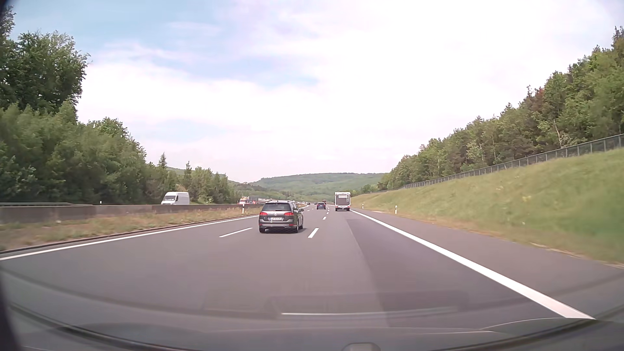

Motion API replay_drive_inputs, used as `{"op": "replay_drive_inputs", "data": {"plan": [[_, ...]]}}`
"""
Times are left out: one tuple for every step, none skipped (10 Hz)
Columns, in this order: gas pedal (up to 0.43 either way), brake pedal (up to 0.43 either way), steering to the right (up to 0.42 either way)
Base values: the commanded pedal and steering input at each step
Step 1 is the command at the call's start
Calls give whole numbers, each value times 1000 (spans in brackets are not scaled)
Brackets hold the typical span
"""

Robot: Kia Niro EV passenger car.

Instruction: Follow the waypoints while adhering to traffic rules and regulations

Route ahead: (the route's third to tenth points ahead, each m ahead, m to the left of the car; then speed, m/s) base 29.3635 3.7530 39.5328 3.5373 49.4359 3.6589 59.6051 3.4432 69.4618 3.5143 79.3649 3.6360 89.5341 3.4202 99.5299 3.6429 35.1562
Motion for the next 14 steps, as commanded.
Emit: {"op": "replay_drive_inputs", "data": {"plan": [[260, 0, -2], [260, 0, -2], [248, 0, -2], [248, 0, -2], [248, 0, -2], [248, 0, -3], [248, 0, -2], [248, 0, -2], [248, 0, -2], [248, 0, -2], [248, 0, -2], [248, 0, -2], [248, 0, -2], [248, 0, -2]]}}
